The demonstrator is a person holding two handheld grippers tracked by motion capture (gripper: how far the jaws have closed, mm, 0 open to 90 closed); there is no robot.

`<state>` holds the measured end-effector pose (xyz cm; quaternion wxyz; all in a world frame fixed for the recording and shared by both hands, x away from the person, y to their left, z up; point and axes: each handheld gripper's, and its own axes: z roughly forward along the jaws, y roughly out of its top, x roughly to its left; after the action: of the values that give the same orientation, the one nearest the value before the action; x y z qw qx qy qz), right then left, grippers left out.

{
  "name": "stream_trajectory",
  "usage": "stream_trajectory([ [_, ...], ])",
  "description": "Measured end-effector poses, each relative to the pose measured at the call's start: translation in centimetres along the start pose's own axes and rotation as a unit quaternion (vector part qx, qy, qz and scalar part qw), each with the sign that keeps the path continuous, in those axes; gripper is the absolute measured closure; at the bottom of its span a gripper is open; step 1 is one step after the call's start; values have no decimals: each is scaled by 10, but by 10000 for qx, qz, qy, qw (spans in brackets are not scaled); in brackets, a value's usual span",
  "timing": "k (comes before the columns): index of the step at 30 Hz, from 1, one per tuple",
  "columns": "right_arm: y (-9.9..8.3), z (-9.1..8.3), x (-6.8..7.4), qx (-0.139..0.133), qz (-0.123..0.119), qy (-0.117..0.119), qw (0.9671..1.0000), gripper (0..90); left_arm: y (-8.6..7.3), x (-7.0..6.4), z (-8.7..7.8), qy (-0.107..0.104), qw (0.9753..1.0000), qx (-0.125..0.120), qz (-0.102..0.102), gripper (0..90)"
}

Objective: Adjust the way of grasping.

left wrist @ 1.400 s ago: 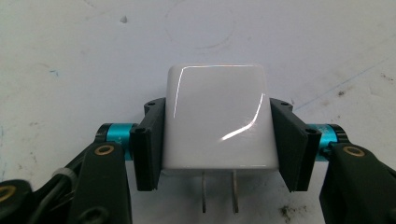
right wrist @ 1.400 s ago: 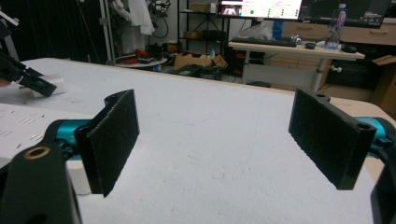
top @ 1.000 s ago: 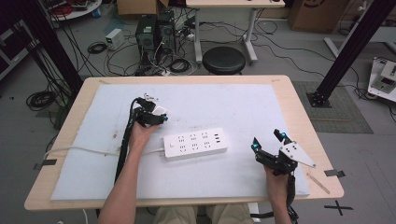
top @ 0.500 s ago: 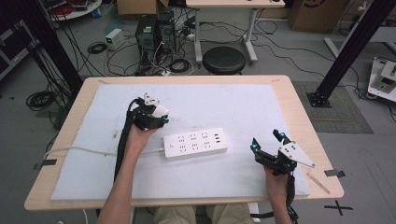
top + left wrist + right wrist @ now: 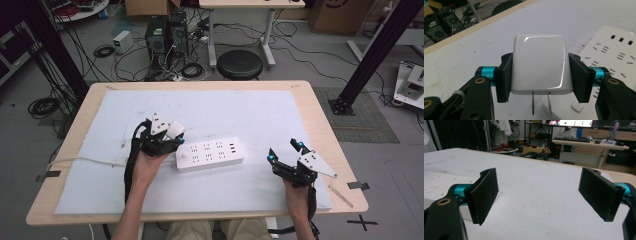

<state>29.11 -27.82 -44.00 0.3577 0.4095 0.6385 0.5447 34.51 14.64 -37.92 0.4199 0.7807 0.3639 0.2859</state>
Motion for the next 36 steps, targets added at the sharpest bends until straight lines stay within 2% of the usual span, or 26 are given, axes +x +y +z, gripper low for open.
stream_trajectory([
  [4,3,1,-2,81,219,292,9993,166,-1,-13,-8,39,9995,-220,216,424],
  [5,3,1,-2,81,219,292,9993,166,-1,-13,-8,39,9995,-220,216,424],
  [6,5,1,-3,93,228,348,9991,166,0,-21,-12,88,9985,-348,402,424],
  [7,12,0,-3,92,285,516,9982,166,0,-25,-13,118,9979,-402,504,424],
  [8,22,-1,-4,67,383,811,9959,166,0,-33,-14,188,9962,-476,705,424],
  [9,22,-1,-4,67,383,811,9959,166,0,-33,-14,188,9962,-476,705,424],
  [11,34,-1,-3,58,379,1109,9931,166,1,-40,-14,215,9934,-547,989,424],
  [13,50,1,0,68,441,1507,9876,166,1,-52,-14,249,9888,-643,1323,424],
  [15,58,4,1,81,497,1767,9830,166,1,-59,-14,282,9850,-737,1535,424],
  [16,58,4,1,81,497,1767,9830,166,1,-59,-14,282,9850,-737,1535,424],
  [17,64,7,3,149,600,2007,9777,166,1,-65,-14,292,9806,-828,1751,424],
  [19,68,11,3,173,626,2156,9743,166,0,-71,-15,308,9751,-936,1986,424],
  [20,69,12,4,201,666,2223,9725,166,0,-71,-15,308,9751,-936,1986,424],
  [21,69,12,4,201,666,2223,9725,166,0,-75,-15,341,9721,-1000,2095,424],
  [22,72,15,5,228,701,2336,9695,166,-1,-81,-16,404,9647,-1106,2354,424],
  [24,73,17,6,268,770,2482,9653,166,-2,-86,-16,436,9588,-1193,2540,424],
  [26,74,19,7,314,818,2618,9611,166,-2,-90,-16,456,9546,-1269,2658,424],
  [27,75,20,8,320,861,2691,9587,166,-2,-90,-16,456,9546,-1269,2658,424],
  [28,75,20,8,320,861,2691,9587,166,-3,-93,-17,479,9529,-1305,2696,424],
  [29,76,22,9,351,969,2885,9519,166,-4,-97,-17,523,9484,-1411,2791,424],
  [30,76,24,9,358,1015,2997,9480,166,-5,-99,-17,536,9462,-1482,2825,424],
  [31,77,24,9,353,1035,3085,9449,166,-5,-101,-18,565,9430,-1558,2885,424],
  [33,77,26,12,363,954,3203,9418,167,-7,-106,-18,652,9344,-1734,3042,424],
  [34,78,27,13,385,926,3278,9394,167,-7,-106,-18,652,9344,-1734,3042,424],
  [35,78,27,13,385,926,3278,9394,167,-9,-109,-19,696,9304,-1818,3105,424],
  [36,79,29,18,475,804,3427,9348,168,-11,-114,-19,714,9236,-1961,3216,424],
])
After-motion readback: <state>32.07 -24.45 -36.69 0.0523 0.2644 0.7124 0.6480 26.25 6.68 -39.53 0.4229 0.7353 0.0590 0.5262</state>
